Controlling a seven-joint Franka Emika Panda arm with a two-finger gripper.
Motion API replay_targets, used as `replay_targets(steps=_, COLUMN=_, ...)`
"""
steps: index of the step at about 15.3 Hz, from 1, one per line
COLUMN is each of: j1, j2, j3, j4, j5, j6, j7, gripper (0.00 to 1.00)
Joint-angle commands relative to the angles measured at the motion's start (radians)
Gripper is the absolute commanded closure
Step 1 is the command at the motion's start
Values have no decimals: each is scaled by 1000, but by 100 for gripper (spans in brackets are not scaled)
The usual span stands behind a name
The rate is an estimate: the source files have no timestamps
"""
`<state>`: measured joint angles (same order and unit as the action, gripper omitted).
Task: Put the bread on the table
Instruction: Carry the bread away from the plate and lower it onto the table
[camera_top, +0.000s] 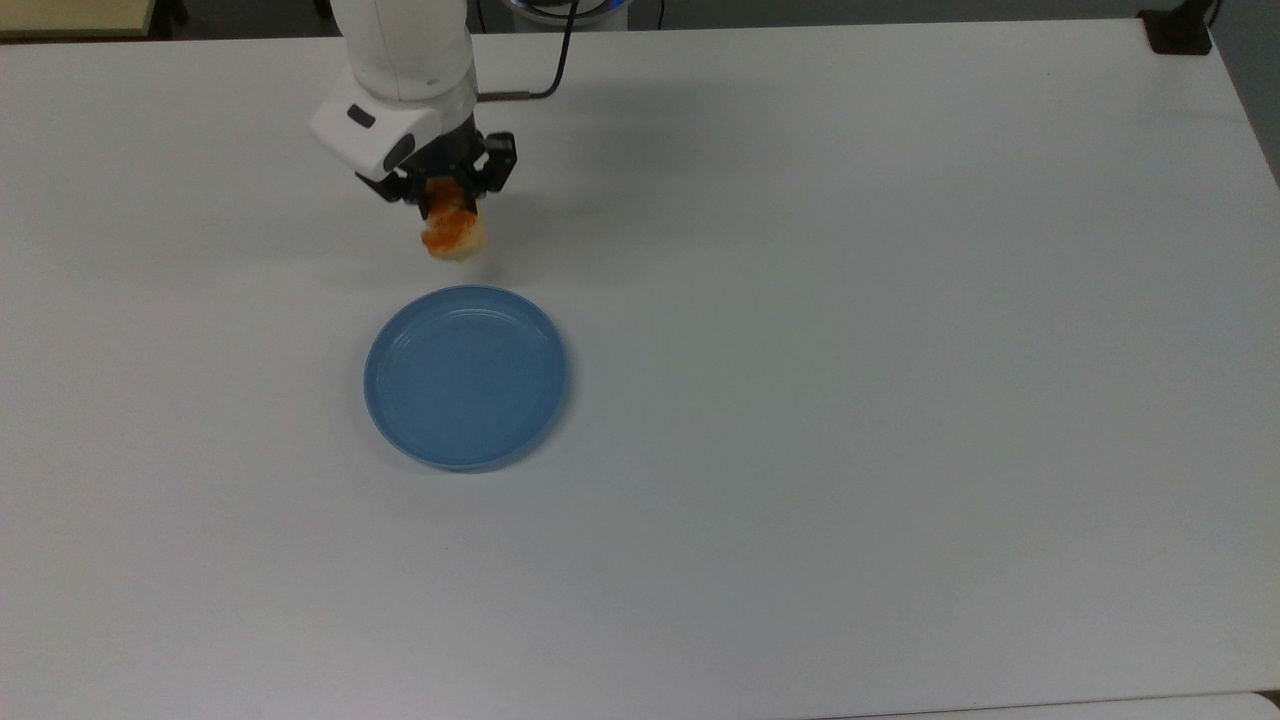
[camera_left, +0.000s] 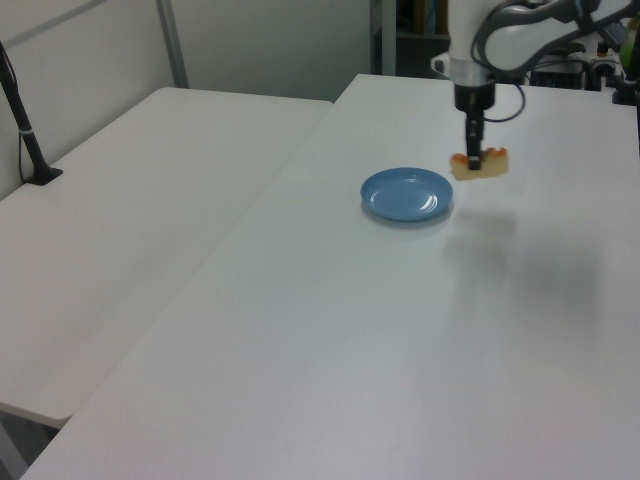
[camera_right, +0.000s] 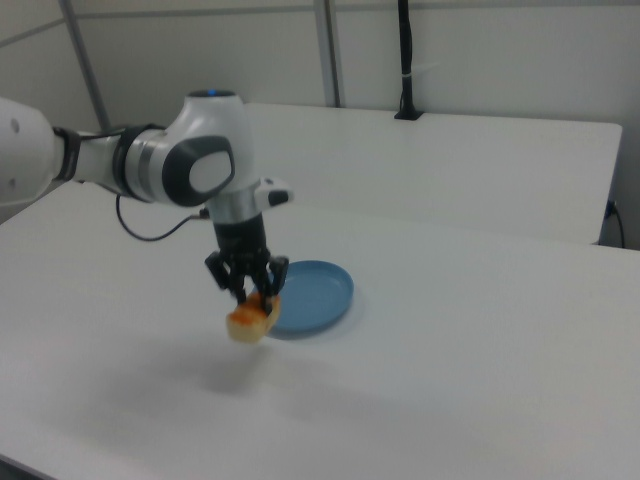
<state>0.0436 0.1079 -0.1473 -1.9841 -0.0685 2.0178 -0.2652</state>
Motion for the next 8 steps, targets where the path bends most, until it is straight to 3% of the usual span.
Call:
replay_targets(steps=1, j1=1, j2=-85, j3=-32, j4=-188, j5=-27, j6=18, j7=-39, gripper=57)
replay_targets(steps=3, j1=1, j2=-73, j3=-55, j4=-225, j5=-59, j6=21, j7=-39, gripper=57)
replay_targets(steps=4, j1=1, j2=-59, j3=-58, j4=-228, j5=-74, j6=24, j7=-39, gripper=49)
replay_targets(steps=6, j1=-1, j2=-42, j3=-61, j4=-226, j5=-76, j6=30, j7=-37, gripper=23)
replay_targets(steps=7, j1=-4, j2=-37, j3=-64, j4=-228, j5=-77, j6=30, j7=-37, gripper=6)
replay_targets(steps=8, j1=-10, j2=-34, j3=-66, j4=-226, j5=-77, j6=27, j7=-39, gripper=0)
